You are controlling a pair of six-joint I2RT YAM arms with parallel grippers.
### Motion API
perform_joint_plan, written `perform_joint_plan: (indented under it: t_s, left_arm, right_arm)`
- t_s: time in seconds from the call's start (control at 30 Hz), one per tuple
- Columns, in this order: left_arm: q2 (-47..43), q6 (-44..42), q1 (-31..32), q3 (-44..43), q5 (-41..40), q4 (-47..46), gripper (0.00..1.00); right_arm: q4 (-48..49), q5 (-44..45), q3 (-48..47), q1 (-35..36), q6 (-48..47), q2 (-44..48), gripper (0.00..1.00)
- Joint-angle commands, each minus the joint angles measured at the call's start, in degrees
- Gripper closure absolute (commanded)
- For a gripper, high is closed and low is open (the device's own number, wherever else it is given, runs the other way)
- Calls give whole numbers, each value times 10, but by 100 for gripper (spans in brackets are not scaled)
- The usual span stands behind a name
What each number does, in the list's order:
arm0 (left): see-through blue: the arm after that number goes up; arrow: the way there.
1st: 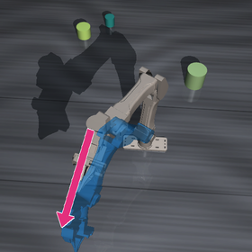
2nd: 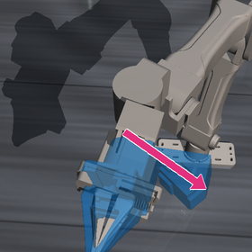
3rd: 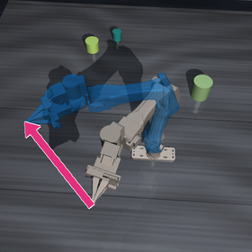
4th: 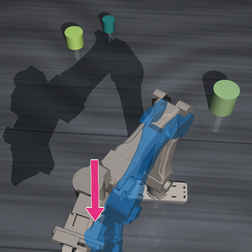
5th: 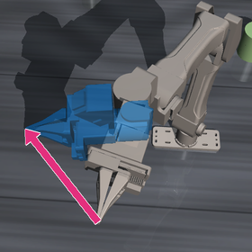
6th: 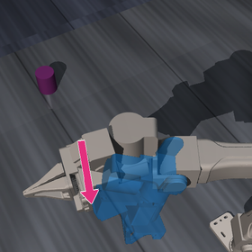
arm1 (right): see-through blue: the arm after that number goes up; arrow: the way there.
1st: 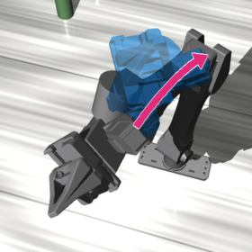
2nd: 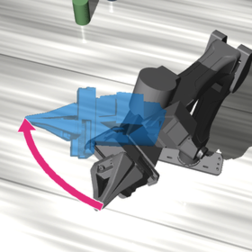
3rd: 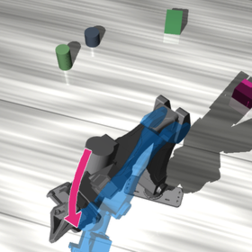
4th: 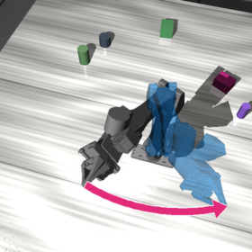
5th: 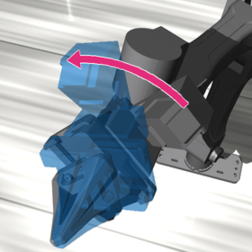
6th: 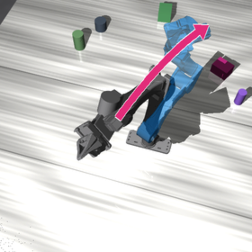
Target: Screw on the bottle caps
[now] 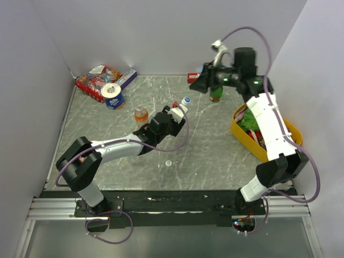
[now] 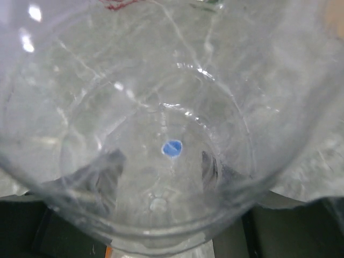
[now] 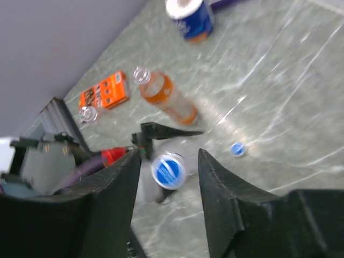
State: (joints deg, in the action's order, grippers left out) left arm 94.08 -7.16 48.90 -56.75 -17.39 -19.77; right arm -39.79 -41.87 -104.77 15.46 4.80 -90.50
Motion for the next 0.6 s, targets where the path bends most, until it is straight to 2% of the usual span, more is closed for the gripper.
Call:
perform_joint_plan:
  t_s: [0.0, 0.03, 0.1, 0.17, 0.23, 0.4, 0.57]
  left_arm:
    - [-57, 64, -29, 20, 153, 8, 99]
    - [-61, 88, -32, 23, 170, 11, 99]
    - [-70, 103, -44, 20, 255, 23, 99]
    - [-75, 118, -49, 17, 314, 18, 99]
    - [-76, 125, -50, 6, 338, 15, 99]
    - [-66, 125, -50, -19, 394, 19, 99]
    - [-65, 130, -50, -31, 400, 18, 99]
  right_arm:
    - [60, -106, 44, -43, -82, 63, 41]
    - [77, -123, 69, -41, -81, 92, 34]
    - [135, -117, 139, -33, -59, 118, 22]
    - [152, -102, 167, -19, -59, 144, 16]
    - [157, -103, 186, -3, -70, 153, 11]
    - [176, -38, 202, 40, -83, 159, 13]
    - [169, 34, 196, 55, -79, 143, 18]
